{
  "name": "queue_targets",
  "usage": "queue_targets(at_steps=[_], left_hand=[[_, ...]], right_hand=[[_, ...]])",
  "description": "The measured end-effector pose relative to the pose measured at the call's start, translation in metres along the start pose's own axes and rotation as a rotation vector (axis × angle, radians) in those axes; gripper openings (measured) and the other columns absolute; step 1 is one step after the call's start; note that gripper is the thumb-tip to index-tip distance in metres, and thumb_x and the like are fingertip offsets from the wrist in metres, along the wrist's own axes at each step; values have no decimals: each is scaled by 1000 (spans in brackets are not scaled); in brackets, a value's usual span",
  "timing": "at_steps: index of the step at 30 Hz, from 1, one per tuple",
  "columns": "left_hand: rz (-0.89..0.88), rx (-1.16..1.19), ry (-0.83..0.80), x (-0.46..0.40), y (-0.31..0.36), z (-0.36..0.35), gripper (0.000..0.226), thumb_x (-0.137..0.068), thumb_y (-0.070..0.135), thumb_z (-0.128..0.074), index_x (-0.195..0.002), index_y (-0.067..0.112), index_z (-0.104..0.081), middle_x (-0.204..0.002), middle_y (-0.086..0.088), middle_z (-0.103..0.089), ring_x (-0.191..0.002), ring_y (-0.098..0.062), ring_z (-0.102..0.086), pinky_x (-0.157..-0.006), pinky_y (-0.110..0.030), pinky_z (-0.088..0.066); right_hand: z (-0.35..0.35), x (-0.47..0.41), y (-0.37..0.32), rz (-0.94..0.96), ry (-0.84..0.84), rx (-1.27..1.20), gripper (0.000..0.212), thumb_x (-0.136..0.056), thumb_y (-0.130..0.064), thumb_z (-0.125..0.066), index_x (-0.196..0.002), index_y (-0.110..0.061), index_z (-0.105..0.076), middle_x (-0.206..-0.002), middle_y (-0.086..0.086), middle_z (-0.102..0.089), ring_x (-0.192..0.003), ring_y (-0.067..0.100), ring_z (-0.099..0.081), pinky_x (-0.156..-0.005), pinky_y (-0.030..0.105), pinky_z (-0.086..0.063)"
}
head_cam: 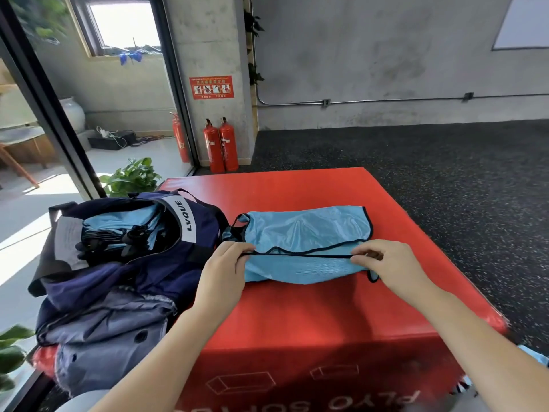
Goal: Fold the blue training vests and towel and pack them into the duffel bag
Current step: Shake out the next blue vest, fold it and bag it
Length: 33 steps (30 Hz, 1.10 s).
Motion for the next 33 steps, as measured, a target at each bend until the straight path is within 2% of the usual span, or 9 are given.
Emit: queue_targets(at_steps=[4, 10, 13, 15, 18, 21, 23, 26, 33], left_hand=[[10, -14, -24, 3, -14, 1, 18, -91, 1, -68, -100, 15, -76, -96, 9, -65, -89, -5, -62, -83, -18, -47], [102, -15, -34, 9, -29, 14, 15, -89, 9, -73, -97, 21, -78, -91, 12, -69, -83, -2, -62, -79, -1, -36], [109, -44, -60, 16, -34, 18, 13, -88, 14, -75, -96, 23, -79, -90, 11, -73, -83, -9, -68, -78, -15, -46], [119, -64, -97, 24, -37, 17, 13, -89, 18, -74, -97, 27, -79, -91, 13, -74, -85, -9, -69, -78, -28, -53], [125, -88, -174, 38, -37, 12, 13, -91, 23, -73, -100, 30, -79, -96, 16, -75, -93, -7, -69, -83, -32, -54], [119, -135, -349, 55, -36, 0, 17, -93, 24, -70, -107, 29, -78, -106, 14, -75, -103, -8, -67, -93, -28, -51], [86, -197, -560, 73, -36, -16, 22, -93, 30, -68, -114, 31, -75, -119, 12, -70, -115, -10, -62, -103, -28, -45], [47, -268, -764, 100, -35, -27, 37, -94, 50, -61, -129, 39, -65, -140, 14, -54, -134, -10, -45, -113, -36, -37], [-31, -274, -574, 90, -17, -19, 25, -95, 50, -57, -109, 35, -73, -103, 22, -66, -112, -5, -54, -99, -35, -44]], right_hand=[[17, 4, 21, -17, 19, 93, 28, -82, -12, -81, -83, -39, -75, -83, -24, -73, -83, -4, -66, -74, 7, -44], [43, 19, 35, -20, 98, 133, 17, -82, -11, -81, -89, -27, -80, -85, -20, -75, -85, -4, -65, -77, 7, -42], [54, 27, 39, -21, 120, 168, 17, -82, -12, -81, -89, -27, -81, -85, -20, -74, -88, -4, -65, -81, 12, -45], [58, 33, 41, -15, 118, 199, 17, -83, -8, -80, -90, -23, -81, -85, -19, -73, -87, -9, -63, -80, 7, -42], [56, 40, 49, -21, 56, 288, 18, -84, -4, -77, -91, -20, -82, -86, -19, -71, -86, -16, -60, -79, 2, -39], [46, 47, 64, -97, -110, 408, 23, -84, -3, -77, -89, -25, -81, -86, -20, -70, -81, -7, -61, -83, 8, -42], [34, 55, 79, -158, -283, 552, 34, -83, -5, -76, -83, -39, -77, -89, -18, -71, -85, 0, -63, -90, 21, -48], [26, 64, 92, -181, -374, 647, 46, -85, -7, -69, -72, -51, -62, -92, -18, -72, -80, 0, -67, -83, 24, -54], [19, 59, 53, -108, -229, 540, 17, -93, -19, -64, -99, -28, -77, -96, -17, -70, -95, 6, -65, -86, 23, -47]])
Point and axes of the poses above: each hand's wrist, its own x-axis away from the middle knuckle, its own z-axis out of the back of the hand, y = z × x, the point moved 8 cm from there along -x, towards the middle knuckle
